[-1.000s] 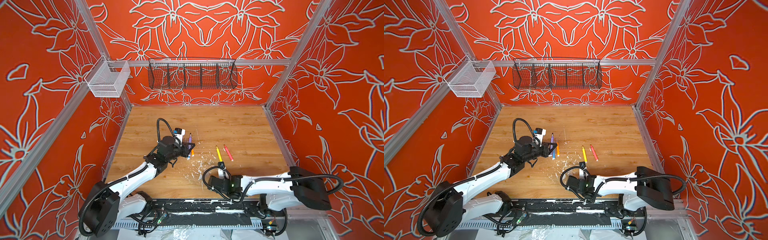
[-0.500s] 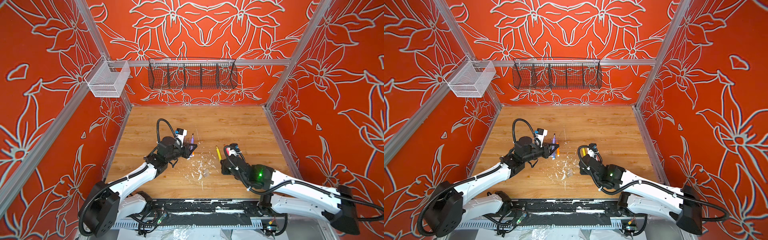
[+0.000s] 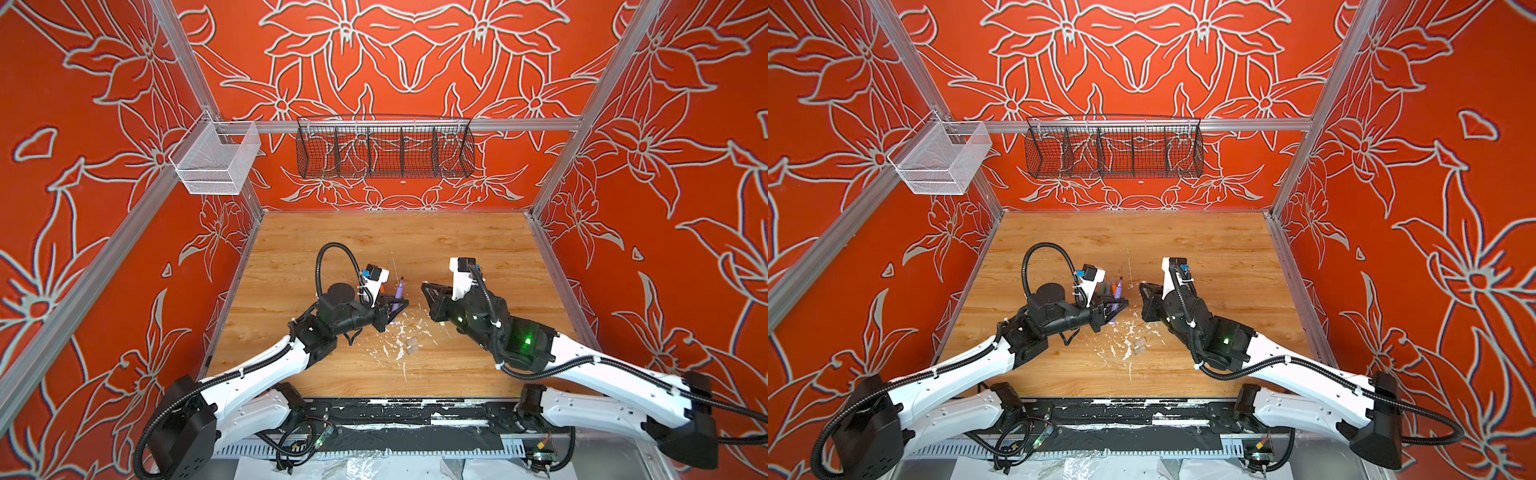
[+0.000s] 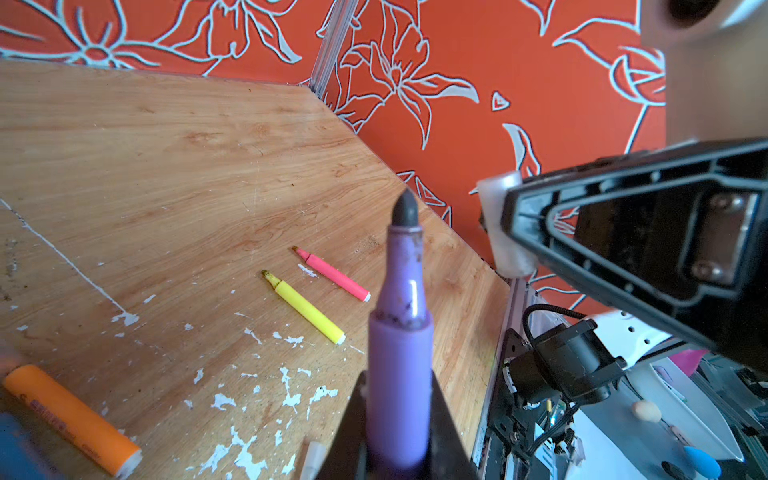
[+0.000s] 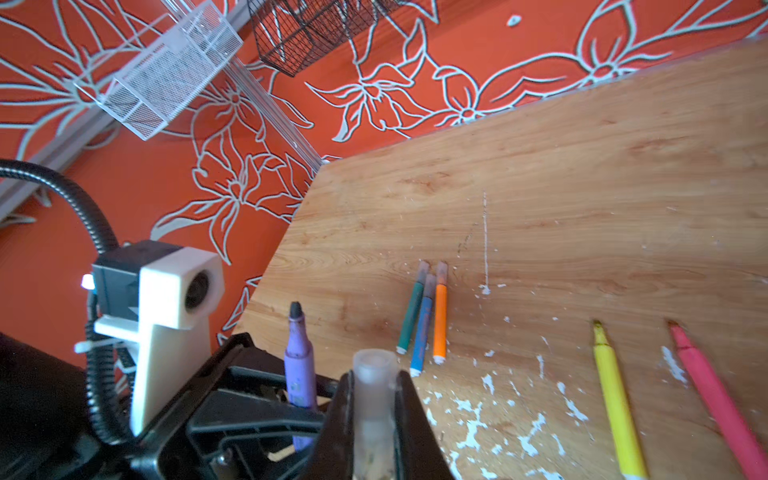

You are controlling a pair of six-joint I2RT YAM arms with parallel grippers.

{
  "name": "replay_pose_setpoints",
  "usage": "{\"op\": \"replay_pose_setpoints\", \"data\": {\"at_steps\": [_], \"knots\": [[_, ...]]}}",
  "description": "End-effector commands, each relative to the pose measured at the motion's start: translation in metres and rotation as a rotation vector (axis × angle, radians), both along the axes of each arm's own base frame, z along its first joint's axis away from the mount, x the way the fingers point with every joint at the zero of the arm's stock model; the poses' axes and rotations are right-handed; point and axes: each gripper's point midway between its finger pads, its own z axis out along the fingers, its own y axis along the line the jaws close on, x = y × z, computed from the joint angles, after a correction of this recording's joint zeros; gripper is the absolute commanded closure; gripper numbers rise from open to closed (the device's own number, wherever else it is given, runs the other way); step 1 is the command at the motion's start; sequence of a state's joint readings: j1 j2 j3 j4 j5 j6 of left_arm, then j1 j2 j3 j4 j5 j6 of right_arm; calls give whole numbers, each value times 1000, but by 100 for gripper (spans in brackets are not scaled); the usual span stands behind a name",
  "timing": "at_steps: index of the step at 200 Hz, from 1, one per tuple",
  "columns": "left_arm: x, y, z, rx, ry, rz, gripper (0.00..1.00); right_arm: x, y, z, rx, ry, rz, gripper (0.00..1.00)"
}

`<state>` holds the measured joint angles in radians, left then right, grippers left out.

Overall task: Insert the pens into the pen caps
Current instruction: 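Lift the cap with the right gripper and carry it toward the purple marker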

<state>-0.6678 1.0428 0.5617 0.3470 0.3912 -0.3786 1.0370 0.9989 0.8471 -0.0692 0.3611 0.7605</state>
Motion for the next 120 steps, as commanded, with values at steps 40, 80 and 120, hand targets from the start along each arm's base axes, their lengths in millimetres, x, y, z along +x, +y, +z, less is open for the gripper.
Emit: {"op": "replay_pose_setpoints", "data": {"at_steps": [40,80,120], "knots": [[-4,-1,7,-8,-59,-14,100,11,33,32,146,-46,56,100],[-5,-2,7,-14,-59,-24,100,19,21,37,177,-73,-20,100],[-6,-3,9,-18,-65,-28,100,22,20,48,194,-97,-30,100]]}}
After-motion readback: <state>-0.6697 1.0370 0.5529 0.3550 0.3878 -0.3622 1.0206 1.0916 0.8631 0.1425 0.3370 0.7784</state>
